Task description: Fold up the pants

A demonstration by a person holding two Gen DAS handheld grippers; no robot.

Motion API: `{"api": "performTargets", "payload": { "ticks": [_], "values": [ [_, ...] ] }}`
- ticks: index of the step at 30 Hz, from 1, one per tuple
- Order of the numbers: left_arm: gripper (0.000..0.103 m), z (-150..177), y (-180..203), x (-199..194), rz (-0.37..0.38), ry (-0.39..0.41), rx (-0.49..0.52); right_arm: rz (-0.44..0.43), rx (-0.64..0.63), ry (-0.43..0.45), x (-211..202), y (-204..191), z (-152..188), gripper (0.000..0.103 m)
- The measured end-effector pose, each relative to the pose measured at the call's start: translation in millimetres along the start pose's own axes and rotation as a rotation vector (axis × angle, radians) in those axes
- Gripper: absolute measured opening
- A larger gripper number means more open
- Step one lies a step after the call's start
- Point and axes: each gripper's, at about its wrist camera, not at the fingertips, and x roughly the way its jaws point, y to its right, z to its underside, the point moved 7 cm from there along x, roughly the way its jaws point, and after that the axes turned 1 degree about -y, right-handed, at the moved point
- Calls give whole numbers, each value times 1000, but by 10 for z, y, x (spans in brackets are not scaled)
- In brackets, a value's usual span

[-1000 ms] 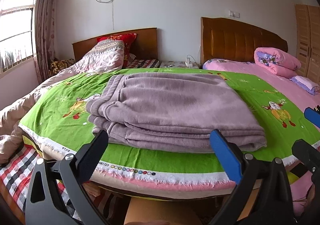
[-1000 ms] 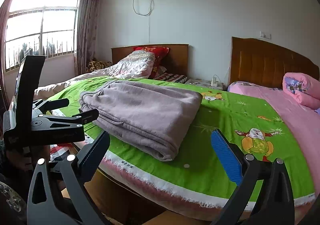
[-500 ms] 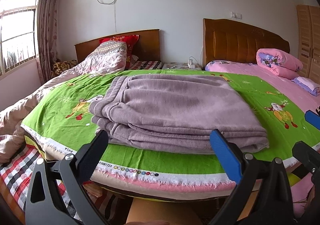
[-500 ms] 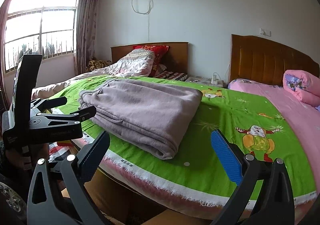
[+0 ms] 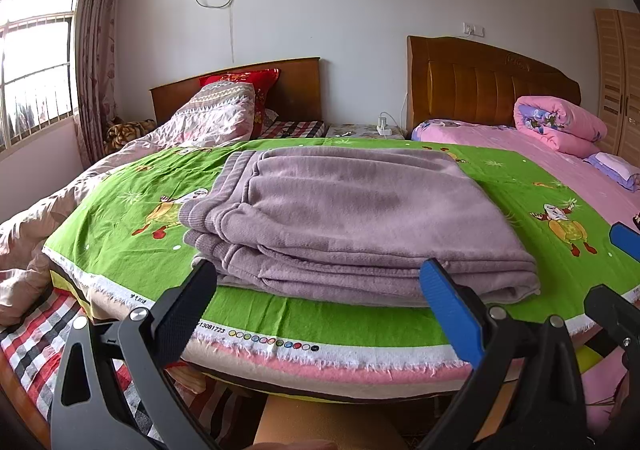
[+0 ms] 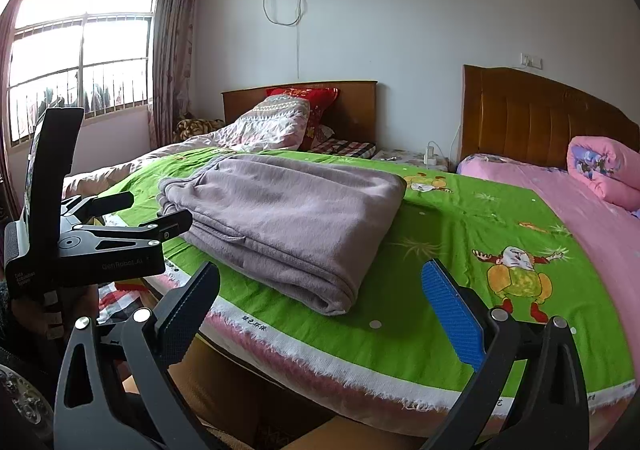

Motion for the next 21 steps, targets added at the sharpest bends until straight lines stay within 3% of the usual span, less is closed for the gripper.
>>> {"api": "performTargets", "payload": {
  "ticks": [21],
  "values": [
    [102, 28, -17, -2, -4, -3, -5, -3, 4, -9, 20, -14, 41, 98]
  ]
}}
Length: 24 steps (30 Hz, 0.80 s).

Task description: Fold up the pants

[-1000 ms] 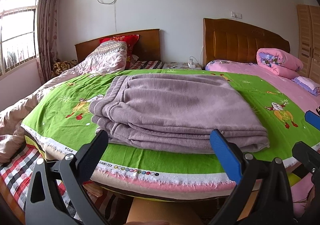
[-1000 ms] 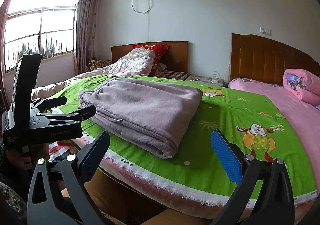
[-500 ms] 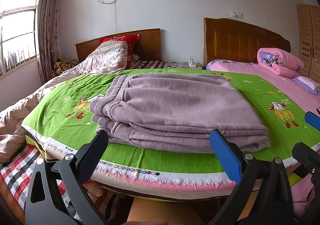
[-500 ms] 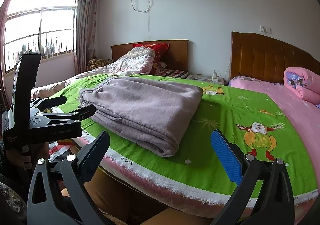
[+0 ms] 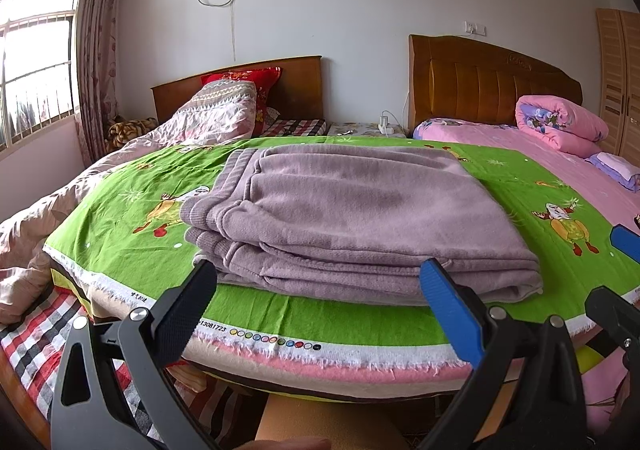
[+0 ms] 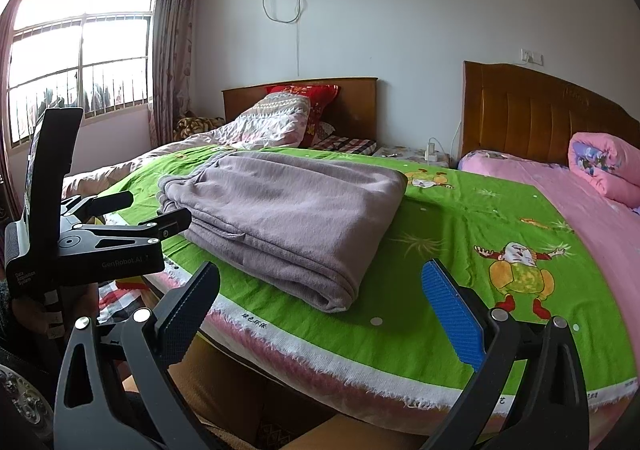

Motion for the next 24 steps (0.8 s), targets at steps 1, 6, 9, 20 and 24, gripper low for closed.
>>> {"api": "performTargets", "payload": {
  "ticks": [1, 6, 9, 20, 24],
  "values": [
    [102, 0, 0, 0, 0, 0, 0, 0, 0, 0, -1, -3, 3, 98],
    [102, 16, -15, 0, -4, 0, -1, -1, 0, -1, 1, 0, -4, 98],
    [102, 19, -17, -1, -3, 0, 0, -1, 1, -2, 2, -2, -3, 98],
    [102, 11, 11, 0, -5, 4, 11, -4, 2, -3, 4, 3, 1, 98],
    [102, 13, 20, 14, -12, 5, 19, -5, 2, -3, 0, -2, 7, 98]
  ]
}}
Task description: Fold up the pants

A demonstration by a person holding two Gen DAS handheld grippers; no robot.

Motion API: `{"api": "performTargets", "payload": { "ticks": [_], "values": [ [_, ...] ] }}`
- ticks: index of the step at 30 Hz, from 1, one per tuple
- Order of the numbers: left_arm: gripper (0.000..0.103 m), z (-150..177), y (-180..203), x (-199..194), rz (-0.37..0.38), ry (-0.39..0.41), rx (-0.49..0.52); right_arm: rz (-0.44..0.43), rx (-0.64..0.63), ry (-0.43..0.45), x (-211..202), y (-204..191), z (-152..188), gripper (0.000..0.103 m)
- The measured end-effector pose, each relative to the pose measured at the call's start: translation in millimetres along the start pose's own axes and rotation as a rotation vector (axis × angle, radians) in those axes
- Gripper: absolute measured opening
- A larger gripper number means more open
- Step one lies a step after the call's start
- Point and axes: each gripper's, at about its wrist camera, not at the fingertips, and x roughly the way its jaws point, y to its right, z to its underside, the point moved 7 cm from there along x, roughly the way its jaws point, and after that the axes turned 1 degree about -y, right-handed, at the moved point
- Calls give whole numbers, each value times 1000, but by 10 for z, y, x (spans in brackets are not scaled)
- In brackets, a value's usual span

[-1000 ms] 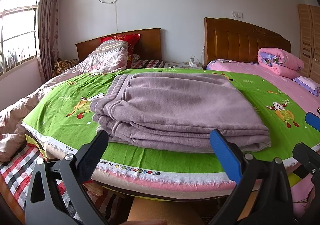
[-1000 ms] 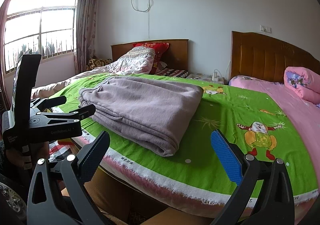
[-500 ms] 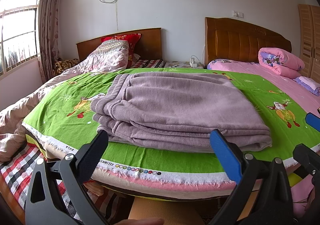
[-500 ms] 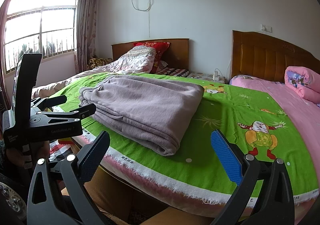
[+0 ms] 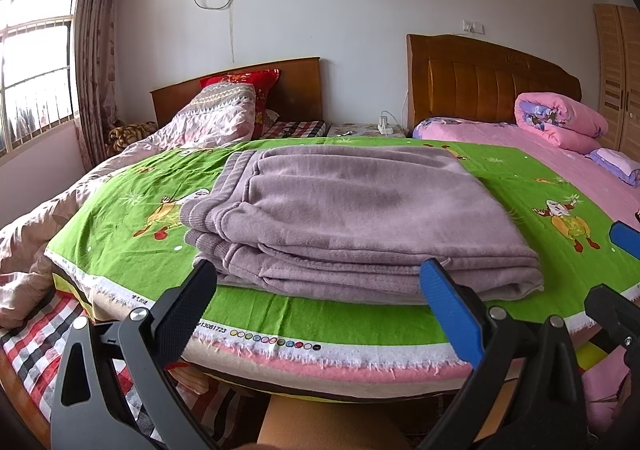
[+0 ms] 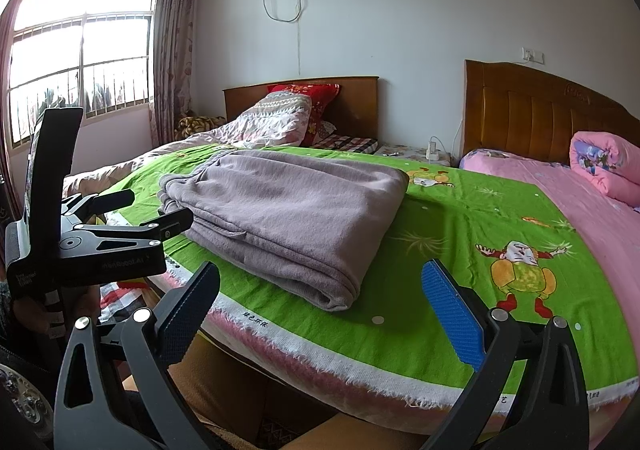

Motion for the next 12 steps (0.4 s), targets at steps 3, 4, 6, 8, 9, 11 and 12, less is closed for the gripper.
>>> {"api": "performTargets", "payload": {
  "ticks": [3, 4, 6, 8, 9, 11, 12],
  "values": [
    [102, -4, -29, -37, -54, 37, 5, 1, 1, 0, 1, 3, -4, 98],
    [102, -4, -25, -36, -49, 34, 7, 0, 1, 0, -1, -4, 1, 98],
    [102, -5, -36, -20, -40, 22, 0, -1, 2, -1, 4, 8, -2, 98],
    [102, -1, -53, -1, -31, 8, -7, -1, 1, 0, 1, 11, -1, 98],
    [102, -1, -70, 3, -34, 6, -12, -1, 1, 0, 3, 16, 0, 98],
    [102, -2, -96, 10, -36, 4, -21, -2, 2, 0, 2, 22, 2, 98],
    [102, -2, -106, 12, -37, 2, -23, -3, 3, 0, 1, 27, 1, 98]
  ]
}}
